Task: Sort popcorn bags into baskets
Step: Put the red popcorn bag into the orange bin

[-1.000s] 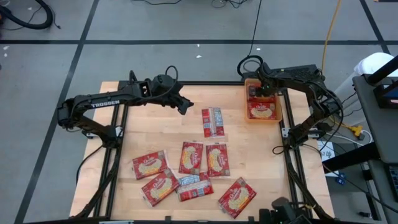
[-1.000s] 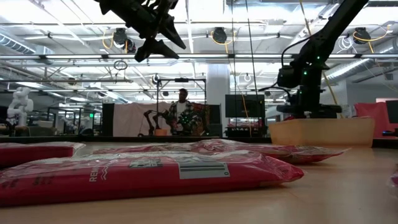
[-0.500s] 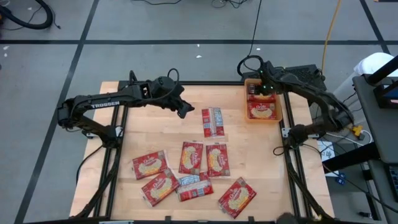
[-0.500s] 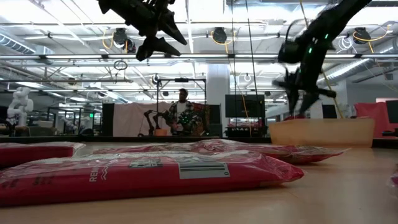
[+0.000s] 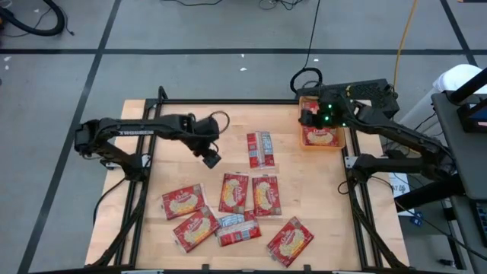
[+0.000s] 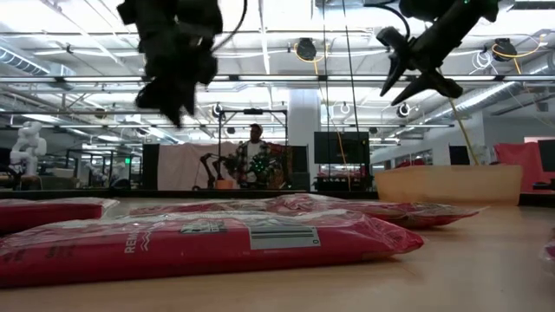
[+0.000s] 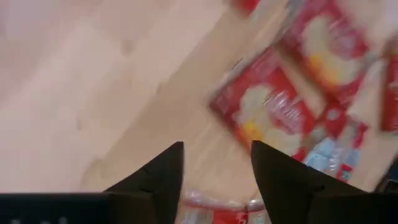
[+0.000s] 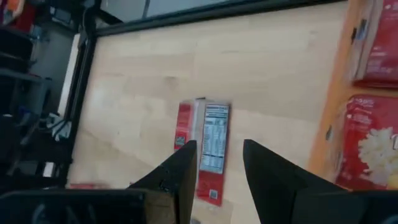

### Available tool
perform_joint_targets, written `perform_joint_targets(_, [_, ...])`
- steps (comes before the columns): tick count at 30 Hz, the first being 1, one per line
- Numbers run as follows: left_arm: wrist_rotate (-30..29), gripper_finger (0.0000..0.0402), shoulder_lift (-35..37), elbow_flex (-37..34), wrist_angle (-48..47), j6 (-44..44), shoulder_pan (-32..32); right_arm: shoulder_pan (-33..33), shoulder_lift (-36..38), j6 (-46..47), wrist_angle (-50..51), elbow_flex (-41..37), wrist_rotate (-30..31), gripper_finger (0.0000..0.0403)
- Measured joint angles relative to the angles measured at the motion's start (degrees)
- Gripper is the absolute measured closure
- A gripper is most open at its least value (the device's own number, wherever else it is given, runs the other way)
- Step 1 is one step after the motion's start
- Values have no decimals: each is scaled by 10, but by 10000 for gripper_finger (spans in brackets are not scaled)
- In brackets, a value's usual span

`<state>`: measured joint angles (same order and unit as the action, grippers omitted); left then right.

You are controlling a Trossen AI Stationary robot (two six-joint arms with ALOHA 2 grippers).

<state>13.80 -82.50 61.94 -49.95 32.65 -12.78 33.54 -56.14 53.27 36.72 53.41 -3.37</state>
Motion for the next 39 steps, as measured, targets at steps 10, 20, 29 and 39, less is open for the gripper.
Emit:
perform_joint_targets(10, [27, 131, 0, -139, -16, 65, 75, -81, -24, 17, -21, 0, 17, 280])
perform_joint_targets(20, [42, 148, 0, -187, 111, 11, 126, -105, -28, -1, -26, 0, 16, 280])
perform_joint_targets(29, [16, 192, 0, -223, 139, 26, 129, -105, -28, -37, -27, 0, 3, 280])
perform_joint_targets(39, [6, 307, 2, -270, 214, -15, 149, -92, -28, -77, -63, 0, 2, 280])
